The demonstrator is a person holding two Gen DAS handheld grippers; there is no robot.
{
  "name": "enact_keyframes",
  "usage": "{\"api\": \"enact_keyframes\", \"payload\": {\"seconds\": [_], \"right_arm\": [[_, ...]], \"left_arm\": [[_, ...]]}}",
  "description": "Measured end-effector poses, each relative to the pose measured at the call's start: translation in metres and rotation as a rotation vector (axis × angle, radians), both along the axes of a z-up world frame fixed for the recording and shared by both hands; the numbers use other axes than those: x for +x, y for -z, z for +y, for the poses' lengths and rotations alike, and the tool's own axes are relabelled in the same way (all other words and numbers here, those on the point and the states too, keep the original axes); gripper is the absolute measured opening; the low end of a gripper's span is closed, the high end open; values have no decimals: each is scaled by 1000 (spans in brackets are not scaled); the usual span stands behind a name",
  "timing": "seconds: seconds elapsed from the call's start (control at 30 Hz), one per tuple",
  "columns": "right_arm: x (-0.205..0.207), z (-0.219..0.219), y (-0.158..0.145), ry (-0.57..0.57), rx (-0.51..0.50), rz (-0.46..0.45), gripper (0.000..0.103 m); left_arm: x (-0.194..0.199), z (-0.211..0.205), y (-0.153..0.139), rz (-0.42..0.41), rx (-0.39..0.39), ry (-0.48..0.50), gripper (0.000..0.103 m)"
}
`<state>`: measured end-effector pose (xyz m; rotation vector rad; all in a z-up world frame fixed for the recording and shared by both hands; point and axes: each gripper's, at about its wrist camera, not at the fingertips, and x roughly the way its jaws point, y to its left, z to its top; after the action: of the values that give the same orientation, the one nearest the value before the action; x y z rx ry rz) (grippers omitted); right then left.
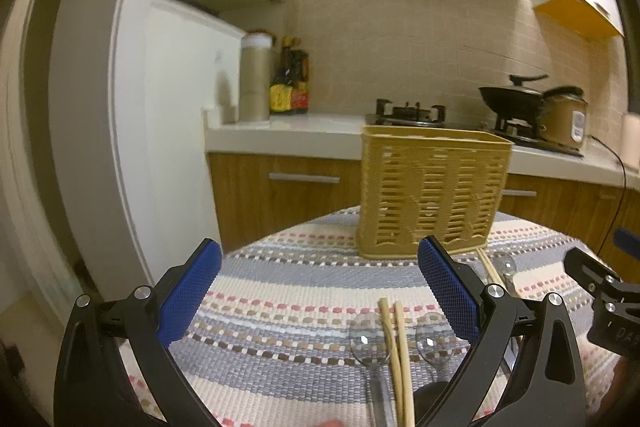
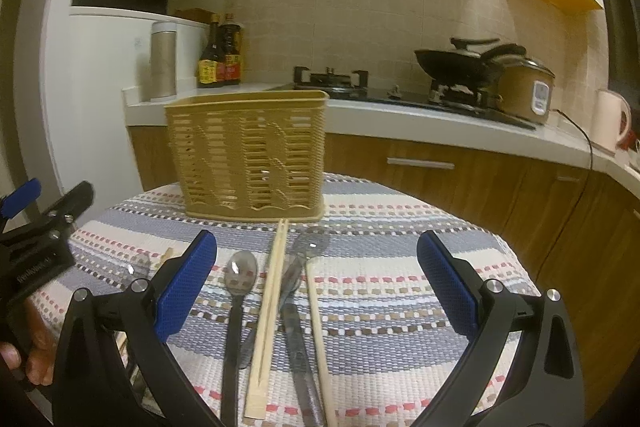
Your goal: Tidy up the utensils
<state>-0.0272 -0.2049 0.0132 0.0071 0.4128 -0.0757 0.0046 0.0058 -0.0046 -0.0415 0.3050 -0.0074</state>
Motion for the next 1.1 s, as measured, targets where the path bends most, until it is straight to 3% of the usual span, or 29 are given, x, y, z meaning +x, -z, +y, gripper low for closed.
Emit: {"api": "enact_keyframes", "payload": {"seconds": [0.13,0.23,0.27,0.3,0.47,0.5,0.7,0.87,1.0,1.1], "right_arm": [[8,-13,2,50,35,49,95],[10,-21,2,61,57,82,94],[11,-23,1,60,56,93,93],[11,-25,1,53,55,102,91],[17,-29,-5,-4,55,166,81],[19,-29,-5,-17,61,177,79],[38,-32,-6,-99,96,311,77],[61,-39,-2,-132,109,442,76],[82,-51,0,-157,175,553,76],[94,-57,-1,-166,203,600,76]], "left_arm": [[10,19,3,81,-82,14,95],[21,28,4,175,-90,39,89],[25,31,5,213,-91,57,81],[29,34,5,250,-106,81,74],[45,42,11,431,-166,239,72],[47,41,14,464,-158,262,65],[65,23,33,671,-192,428,64],[83,7,41,742,-135,401,64],[97,0,50,815,-101,396,64],[102,-8,52,821,-44,385,62]]}}
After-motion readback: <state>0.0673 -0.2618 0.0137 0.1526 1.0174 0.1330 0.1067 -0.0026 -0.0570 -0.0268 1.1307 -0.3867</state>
